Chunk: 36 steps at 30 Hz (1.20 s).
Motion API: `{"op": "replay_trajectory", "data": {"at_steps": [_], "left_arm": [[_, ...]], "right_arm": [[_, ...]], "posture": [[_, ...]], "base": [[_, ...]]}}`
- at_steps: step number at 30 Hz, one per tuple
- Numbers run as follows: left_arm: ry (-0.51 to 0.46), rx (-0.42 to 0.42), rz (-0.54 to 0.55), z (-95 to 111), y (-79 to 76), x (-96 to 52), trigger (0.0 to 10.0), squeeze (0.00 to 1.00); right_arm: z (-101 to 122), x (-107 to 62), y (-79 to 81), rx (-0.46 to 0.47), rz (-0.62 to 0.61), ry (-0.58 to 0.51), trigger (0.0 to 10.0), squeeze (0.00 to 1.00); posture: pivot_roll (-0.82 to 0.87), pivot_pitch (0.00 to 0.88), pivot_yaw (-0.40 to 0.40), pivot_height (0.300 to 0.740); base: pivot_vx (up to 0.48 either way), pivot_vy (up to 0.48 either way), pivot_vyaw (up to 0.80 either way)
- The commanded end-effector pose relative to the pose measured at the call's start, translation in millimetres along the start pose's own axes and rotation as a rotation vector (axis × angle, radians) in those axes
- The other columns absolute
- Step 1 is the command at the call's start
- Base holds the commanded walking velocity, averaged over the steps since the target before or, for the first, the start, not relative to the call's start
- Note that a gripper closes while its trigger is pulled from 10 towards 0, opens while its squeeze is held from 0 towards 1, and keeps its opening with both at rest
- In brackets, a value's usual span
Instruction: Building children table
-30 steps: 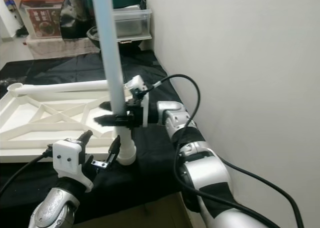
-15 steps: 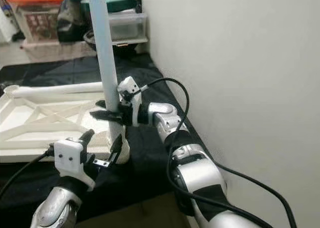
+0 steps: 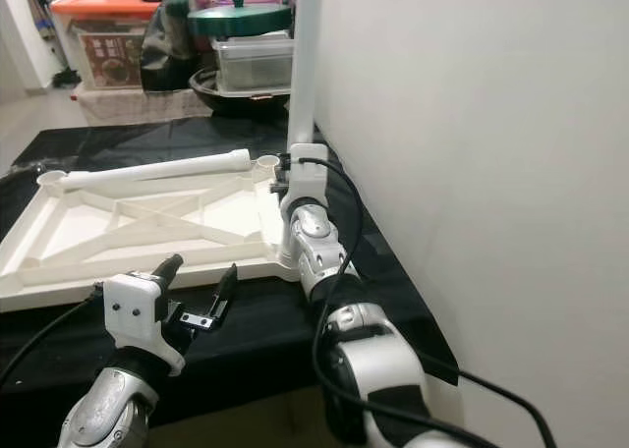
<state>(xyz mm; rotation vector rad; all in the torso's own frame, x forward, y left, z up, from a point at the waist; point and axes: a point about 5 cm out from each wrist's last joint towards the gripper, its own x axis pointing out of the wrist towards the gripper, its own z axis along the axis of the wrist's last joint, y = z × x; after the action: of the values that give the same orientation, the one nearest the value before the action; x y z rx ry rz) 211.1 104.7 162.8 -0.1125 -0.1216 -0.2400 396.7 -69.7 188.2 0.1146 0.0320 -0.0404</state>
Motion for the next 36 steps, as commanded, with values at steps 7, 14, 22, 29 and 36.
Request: {"op": "replay_trajectory", "data": {"at_steps": [7, 14, 22, 29, 36], "left_arm": [[0.006, 0.009, 0.008, -3, 0.7, 0.2, 10.0, 0.00], [0.009, 0.012, 0.006, -3, 1.7, -0.1, 10.0, 0.00], [0.006, 0.016, 0.007, -2, 2.9, 0.9, 10.0, 0.00], [0.007, 0.015, -0.002, -3, 0.5, 1.2, 10.0, 0.00], [0.002, 0.016, -0.006, -3, 0.1, 2.4, 10.0, 0.00]], "right_arm": [[-18, -5.1, 4.4, 0.097, -0.001, 0.055, 10.0, 1.00], [-8, -3.5, -0.7, 0.033, 0.150, -0.034, 10.0, 0.00], [-10, 2.9, -14.4, 0.126, 0.493, 0.085, 10.0, 0.00], [17, -5.8, -9.3, 0.124, 0.985, 0.077, 10.0, 0.00], [31, -20.5, 3.2, 0.067, 1.370, 0.064, 10.0, 0.00]], "posture": [[-0.03, 0.000, 0.000, 0.740], [0.00, 0.000, 0.007, 0.740], [0.00, 0.000, 0.003, 0.740], [0.00, 0.000, 0.000, 0.740], [0.01, 0.000, -0.009, 0.740]], "base": [[0.000, 0.000, 0.00], [0.000, 0.000, 0.00], [0.000, 0.000, 0.00], [0.000, 0.000, 0.00], [0.000, 0.000, 0.00]]}}
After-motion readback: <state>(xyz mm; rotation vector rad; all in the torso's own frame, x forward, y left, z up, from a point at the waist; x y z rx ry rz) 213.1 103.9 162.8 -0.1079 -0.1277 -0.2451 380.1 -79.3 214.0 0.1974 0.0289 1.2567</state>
